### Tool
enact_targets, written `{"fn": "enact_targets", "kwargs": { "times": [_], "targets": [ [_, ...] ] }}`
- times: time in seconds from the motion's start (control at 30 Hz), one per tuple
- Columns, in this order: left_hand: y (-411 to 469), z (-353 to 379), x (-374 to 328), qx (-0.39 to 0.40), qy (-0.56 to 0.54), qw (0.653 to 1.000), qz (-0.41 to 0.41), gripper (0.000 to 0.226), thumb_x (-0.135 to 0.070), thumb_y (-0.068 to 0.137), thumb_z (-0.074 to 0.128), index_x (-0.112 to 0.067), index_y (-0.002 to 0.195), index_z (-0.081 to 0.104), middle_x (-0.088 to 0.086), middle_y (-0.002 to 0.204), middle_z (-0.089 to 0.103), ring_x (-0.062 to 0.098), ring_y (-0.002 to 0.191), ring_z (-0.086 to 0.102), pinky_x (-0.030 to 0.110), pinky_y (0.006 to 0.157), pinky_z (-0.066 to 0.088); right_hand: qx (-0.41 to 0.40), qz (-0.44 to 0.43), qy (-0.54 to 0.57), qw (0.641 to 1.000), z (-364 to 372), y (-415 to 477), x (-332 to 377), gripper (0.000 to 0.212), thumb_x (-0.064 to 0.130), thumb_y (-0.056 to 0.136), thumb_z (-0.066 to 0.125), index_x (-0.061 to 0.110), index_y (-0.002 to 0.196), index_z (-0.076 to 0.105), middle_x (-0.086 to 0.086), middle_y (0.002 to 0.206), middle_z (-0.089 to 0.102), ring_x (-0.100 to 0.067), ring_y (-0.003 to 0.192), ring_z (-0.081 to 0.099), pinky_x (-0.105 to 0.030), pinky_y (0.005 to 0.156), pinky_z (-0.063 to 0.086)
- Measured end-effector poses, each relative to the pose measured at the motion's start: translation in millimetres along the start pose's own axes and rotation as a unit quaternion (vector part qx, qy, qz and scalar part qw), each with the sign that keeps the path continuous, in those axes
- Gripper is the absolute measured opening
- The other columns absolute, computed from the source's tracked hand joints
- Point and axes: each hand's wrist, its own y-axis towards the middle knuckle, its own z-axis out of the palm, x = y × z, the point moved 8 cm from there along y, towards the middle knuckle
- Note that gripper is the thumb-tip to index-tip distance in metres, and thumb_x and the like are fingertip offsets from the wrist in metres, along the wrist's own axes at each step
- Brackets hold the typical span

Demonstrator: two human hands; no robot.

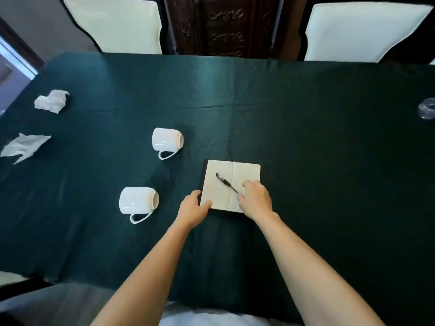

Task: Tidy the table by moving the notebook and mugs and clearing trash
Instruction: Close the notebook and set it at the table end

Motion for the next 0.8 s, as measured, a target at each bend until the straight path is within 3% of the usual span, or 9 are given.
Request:
{"fn": "enact_targets", "kwargs": {
  "times": [0.27, 0.47, 0.8],
  "targets": [
    [9, -2, 6, -0.028, -0.019, 0.998, -0.055, 0.064, -0.035, 0.103, 0.061, -0.011, 0.159, 0.043, 0.015, 0.157, 0.051, 0.03, 0.142, 0.05, 0.041, 0.11, 0.046, 0.032, 0.026, 0.047, 0.998, 24, 10, -11, 0.018, 0.019, 0.1, 0.062, 0.011, 0.113, 0.071, -0.009, 0.112, 0.071, -0.032, 0.101, 0.065, -0.036, 0.081, 0.054],
    [17, -4, 9, -0.039, -0.027, 0.997, -0.055, 0.06, -0.033, 0.103, 0.062, -0.01, 0.156, 0.047, 0.015, 0.153, 0.056, 0.03, 0.138, 0.055, 0.042, 0.108, 0.049, 0.007, 0.113, 0.165, 0.98, 40, 6, -18, 0.012, 0.019, 0.095, 0.066, 0.011, 0.096, 0.074, -0.008, 0.099, 0.075, -0.026, 0.088, 0.062, -0.029, 0.074, 0.051],
    [31, -9, 16, -0.018, -0.049, 0.997, -0.049, 0.057, -0.033, 0.102, 0.062, -0.01, 0.153, 0.05, 0.015, 0.144, 0.063, 0.028, 0.13, 0.06, 0.035, 0.098, 0.049, -0.003, 0.163, 0.208, 0.965, 47, 5, -6, 0.015, 0.02, 0.095, 0.066, 0.008, 0.092, 0.074, -0.009, 0.094, 0.074, -0.028, 0.09, 0.068, -0.029, 0.066, 0.051]
  ]
}}
